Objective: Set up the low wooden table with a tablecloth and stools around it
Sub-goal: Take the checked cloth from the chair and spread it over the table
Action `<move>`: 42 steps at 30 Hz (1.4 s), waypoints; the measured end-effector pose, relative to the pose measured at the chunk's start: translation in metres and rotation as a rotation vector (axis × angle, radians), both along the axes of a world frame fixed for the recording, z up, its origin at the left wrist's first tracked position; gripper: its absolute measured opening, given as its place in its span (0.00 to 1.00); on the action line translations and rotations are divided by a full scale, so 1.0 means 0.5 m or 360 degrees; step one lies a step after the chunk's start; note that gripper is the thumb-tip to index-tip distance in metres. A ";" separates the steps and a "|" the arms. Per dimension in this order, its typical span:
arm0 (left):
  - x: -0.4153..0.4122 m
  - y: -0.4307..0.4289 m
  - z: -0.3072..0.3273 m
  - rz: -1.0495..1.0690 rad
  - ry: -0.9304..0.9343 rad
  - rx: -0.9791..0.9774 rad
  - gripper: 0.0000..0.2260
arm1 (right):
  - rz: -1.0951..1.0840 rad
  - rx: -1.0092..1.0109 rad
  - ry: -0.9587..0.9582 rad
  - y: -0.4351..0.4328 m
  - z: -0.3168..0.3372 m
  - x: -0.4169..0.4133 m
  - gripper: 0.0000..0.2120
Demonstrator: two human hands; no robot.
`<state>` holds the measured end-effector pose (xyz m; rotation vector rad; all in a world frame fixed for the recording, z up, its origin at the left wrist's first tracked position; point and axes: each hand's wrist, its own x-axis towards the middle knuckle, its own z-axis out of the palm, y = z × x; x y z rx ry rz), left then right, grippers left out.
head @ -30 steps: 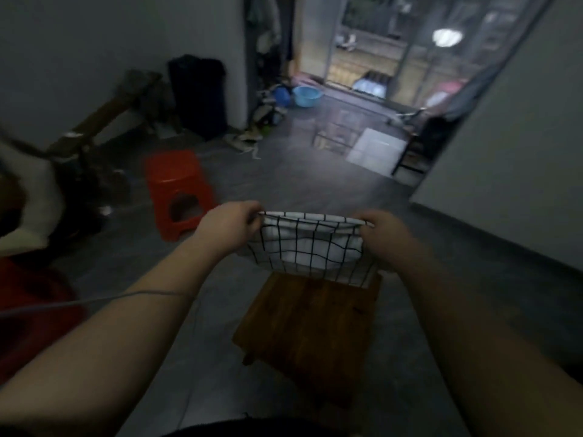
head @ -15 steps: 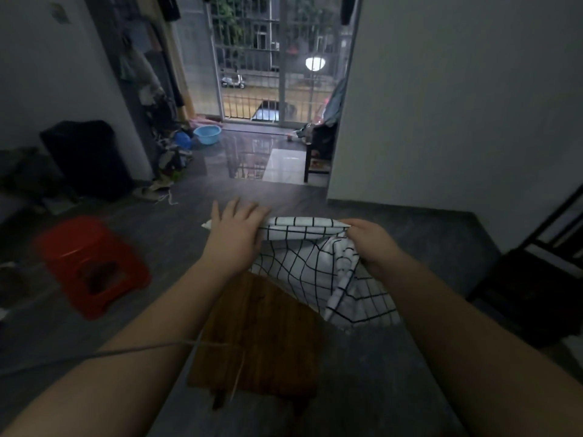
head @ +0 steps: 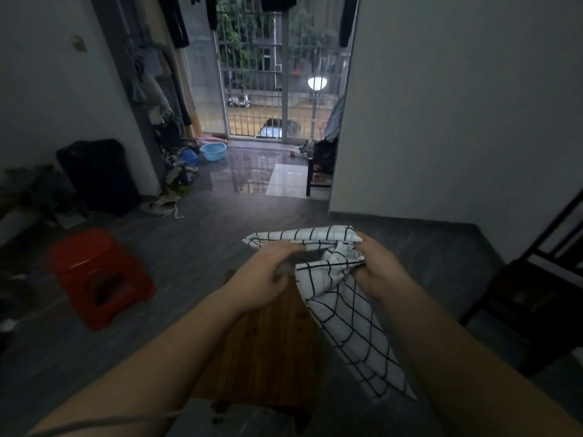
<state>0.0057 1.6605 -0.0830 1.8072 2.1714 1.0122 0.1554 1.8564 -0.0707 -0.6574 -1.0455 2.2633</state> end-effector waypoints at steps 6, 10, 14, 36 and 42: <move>-0.059 -0.072 0.050 0.0010 -0.0837 -0.0021 0.12 | -0.0124 -0.0063 0.0081 -0.062 0.016 -0.087 0.22; -0.118 -0.122 0.088 0.0079 -0.1164 0.0029 0.14 | -0.0187 -0.0075 0.0198 -0.128 0.037 -0.183 0.16; -0.179 -0.158 0.107 0.0137 -0.1089 -0.0022 0.21 | -0.0235 -0.0064 0.0209 -0.186 0.059 -0.257 0.15; -0.272 -0.092 0.228 0.0331 -0.0331 0.0304 0.13 | -0.0187 -0.0397 -0.0025 -0.187 0.110 -0.235 0.10; -0.261 -0.035 0.274 0.0289 0.0007 0.0102 0.10 | 0.0005 -0.0225 -0.0220 -0.125 0.127 -0.186 0.13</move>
